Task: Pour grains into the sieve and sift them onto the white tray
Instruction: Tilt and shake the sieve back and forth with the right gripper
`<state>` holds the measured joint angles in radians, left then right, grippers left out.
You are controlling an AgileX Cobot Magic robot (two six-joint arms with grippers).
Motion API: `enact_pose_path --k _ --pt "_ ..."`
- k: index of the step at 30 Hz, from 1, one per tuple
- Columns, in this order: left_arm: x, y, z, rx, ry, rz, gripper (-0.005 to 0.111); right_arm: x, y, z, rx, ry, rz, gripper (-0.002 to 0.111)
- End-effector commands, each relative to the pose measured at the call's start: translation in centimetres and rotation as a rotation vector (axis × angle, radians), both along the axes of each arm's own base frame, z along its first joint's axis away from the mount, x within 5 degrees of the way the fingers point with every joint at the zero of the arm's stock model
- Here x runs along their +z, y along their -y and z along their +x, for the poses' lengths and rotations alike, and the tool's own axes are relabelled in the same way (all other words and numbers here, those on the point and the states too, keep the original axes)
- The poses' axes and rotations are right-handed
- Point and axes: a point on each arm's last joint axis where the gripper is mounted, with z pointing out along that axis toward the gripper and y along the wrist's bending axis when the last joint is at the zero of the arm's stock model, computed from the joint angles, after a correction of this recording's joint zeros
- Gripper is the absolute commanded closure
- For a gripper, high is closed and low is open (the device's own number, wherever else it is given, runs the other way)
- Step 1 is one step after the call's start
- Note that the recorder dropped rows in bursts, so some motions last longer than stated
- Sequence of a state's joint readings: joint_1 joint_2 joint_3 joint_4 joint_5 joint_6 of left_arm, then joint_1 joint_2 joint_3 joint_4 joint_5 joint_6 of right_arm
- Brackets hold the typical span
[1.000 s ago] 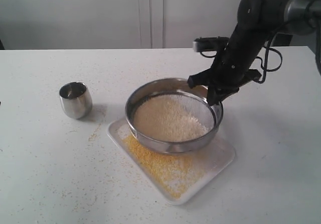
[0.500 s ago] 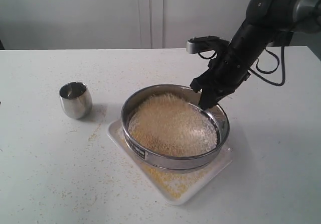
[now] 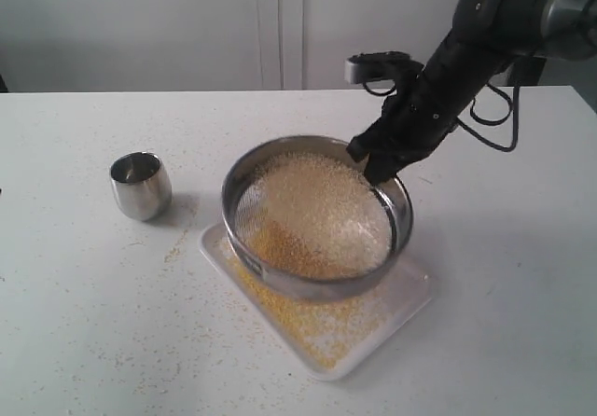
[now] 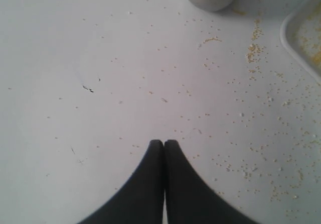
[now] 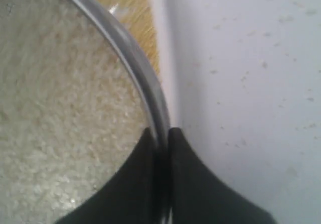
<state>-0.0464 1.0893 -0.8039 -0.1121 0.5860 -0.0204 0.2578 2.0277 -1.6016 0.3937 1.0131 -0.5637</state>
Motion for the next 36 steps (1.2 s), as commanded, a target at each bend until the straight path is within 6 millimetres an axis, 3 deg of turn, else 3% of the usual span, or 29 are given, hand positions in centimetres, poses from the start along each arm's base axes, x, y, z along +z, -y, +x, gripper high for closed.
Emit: enact_pose_path --k 1,2,3,6,7,10,11,13,14,15,16,18,19,21,23,24,25,27,28,30,32,33,36 --pt "-0.1 0.1 -0.3 -0.008 -0.010 -0.002 0.107 0.6 1.4 0.9 -0.351 0.013 -0.053 0.108" --pt "-0.1 0.1 -0.3 -0.008 -0.010 -0.002 0.107 0.6 1.2 0.9 -0.413 -0.007 -0.028 0.108" --pt "-0.1 0.1 -0.3 -0.008 -0.010 -0.002 0.107 0.6 0.7 0.5 -0.324 -0.014 -0.017 0.108" --pt "-0.1 0.1 -0.3 -0.008 -0.010 -0.002 0.107 0.7 -0.9 -1.4 0.218 0.002 -0.055 0.108" --pt "-0.1 0.1 -0.3 -0.008 -0.010 -0.002 0.107 0.6 -0.6 -1.3 0.203 -0.001 -0.089 0.108" --pt "-0.1 0.1 -0.3 -0.008 -0.010 -0.002 0.107 0.7 0.3 0.3 -0.285 0.000 -0.063 0.108" --pt "-0.1 0.1 -0.3 -0.008 -0.010 -0.002 0.107 0.7 0.2 0.1 -0.300 -0.024 -0.042 0.108" --pt "-0.1 0.1 -0.3 -0.008 -0.010 -0.002 0.107 0.7 -1.2 -1.1 -0.015 -0.043 -0.029 0.108" --pt "-0.1 0.1 -0.3 -0.008 -0.010 0.000 0.107 0.7 -1.4 -1.9 0.229 -0.025 -0.055 0.108" --pt "-0.1 0.1 -0.3 -0.008 -0.010 0.000 0.107 0.8 -1.2 -1.9 0.248 -0.016 -0.085 0.108" --pt "-0.1 0.1 -0.3 -0.008 -0.010 0.000 0.107 0.7 -0.7 -1.3 0.111 0.000 -0.125 0.108" --pt "-0.1 0.1 -0.3 -0.008 -0.010 0.000 0.107 0.8 0.5 0.5 -0.342 0.028 -0.092 0.108" --pt "-0.1 0.1 -0.3 -0.008 -0.010 0.000 0.107 0.9 0.6 0.6 -0.400 0.019 -0.065 0.108" --pt "-0.1 0.1 -0.3 -0.008 -0.010 0.000 0.107 1.0 -1.1 -0.4 -0.157 -0.008 0.003 0.108" --pt "-0.1 0.1 -0.3 -0.008 -0.010 0.001 0.107 1.1 -2.2 -1.8 0.240 0.004 0.013 0.108" --pt "-0.1 0.1 -0.3 -0.008 -0.010 0.001 0.107 1.1 -2.0 -1.8 0.246 0.014 -0.012 0.108" --pt "-0.1 0.1 -0.3 -0.008 -0.010 0.001 0.107 1.0 -1.7 -1.3 0.129 0.019 -0.043 0.108" --pt "-0.1 0.1 -0.3 -0.008 -0.010 0.001 0.107 1.1 -0.4 0.3 -0.263 0.038 -0.020 0.108" --pt "-0.1 0.1 -0.3 -0.008 -0.010 0.001 0.107 1.2 -0.5 0.4 -0.335 0.018 0.011 0.108" --pt "-0.1 0.1 -0.3 -0.008 -0.010 0.002 0.107 1.2 -1.4 -0.4 -0.128 -0.002 0.026 0.108" --pt "-0.1 0.1 -0.3 -0.008 -0.010 0.002 0.107 1.0 -1.7 -1.5 0.220 0.029 -0.033 0.108" --pt "-0.1 0.1 -0.3 -0.008 -0.010 0.002 0.107 0.9 -1.4 -1.2 0.168 0.038 -0.068 0.108" --pt "-0.1 0.1 -0.3 -0.008 -0.010 0.002 0.107 1.0 0.4 0.6 -0.358 0.043 -0.080 0.108"
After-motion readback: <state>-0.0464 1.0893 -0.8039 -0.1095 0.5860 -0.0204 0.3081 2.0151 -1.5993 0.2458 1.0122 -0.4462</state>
